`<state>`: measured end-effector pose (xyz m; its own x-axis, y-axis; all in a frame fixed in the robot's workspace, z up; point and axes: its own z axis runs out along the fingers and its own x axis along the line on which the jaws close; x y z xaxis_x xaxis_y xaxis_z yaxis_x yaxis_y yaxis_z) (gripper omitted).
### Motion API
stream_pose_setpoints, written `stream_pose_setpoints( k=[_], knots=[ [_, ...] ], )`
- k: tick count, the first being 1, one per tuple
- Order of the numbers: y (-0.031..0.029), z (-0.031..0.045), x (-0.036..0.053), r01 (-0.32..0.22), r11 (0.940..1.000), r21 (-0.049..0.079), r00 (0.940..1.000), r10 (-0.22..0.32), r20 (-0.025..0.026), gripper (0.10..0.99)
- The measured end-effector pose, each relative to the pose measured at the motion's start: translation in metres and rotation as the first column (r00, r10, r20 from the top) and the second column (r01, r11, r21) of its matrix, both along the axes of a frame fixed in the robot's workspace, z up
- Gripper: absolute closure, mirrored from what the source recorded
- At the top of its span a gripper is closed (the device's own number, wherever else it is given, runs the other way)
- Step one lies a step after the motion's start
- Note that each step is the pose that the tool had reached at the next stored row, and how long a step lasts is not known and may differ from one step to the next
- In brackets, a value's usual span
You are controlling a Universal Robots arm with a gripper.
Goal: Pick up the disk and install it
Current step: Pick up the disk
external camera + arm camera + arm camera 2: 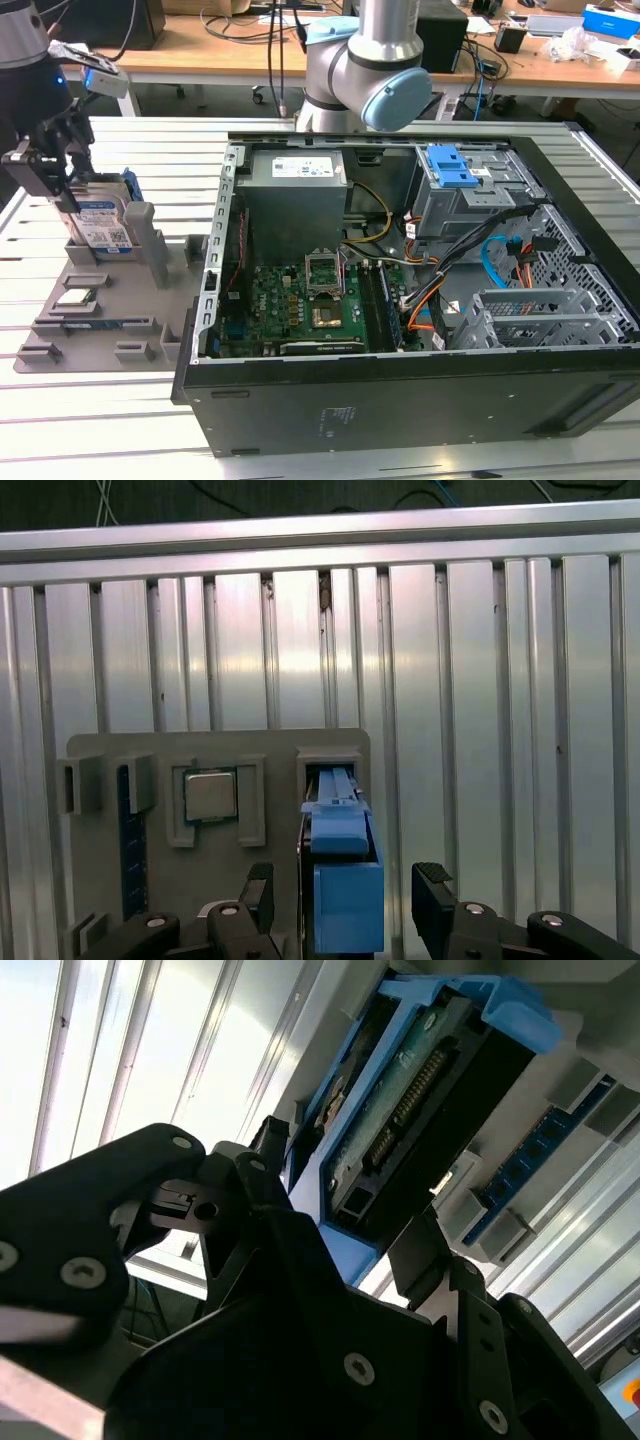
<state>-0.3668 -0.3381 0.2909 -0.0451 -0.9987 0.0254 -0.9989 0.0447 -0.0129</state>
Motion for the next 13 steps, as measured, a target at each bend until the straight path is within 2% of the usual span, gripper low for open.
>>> stream_pose_setpoints(
  k=[4,10,13],
  knots=[
    [0.0,-0.0057,0.0003,0.0,1.0,0.0,1.0,0.0,0.0001,0.427],
    [0.0001,-0.0086,0.001,0.0,1.0,0.0,1.0,0.0,0.0,0.427],
    [0.0038,-0.0088,0.0013,0.0,1.0,0.0,1.0,0.0,0.0,0.427]
  ],
)
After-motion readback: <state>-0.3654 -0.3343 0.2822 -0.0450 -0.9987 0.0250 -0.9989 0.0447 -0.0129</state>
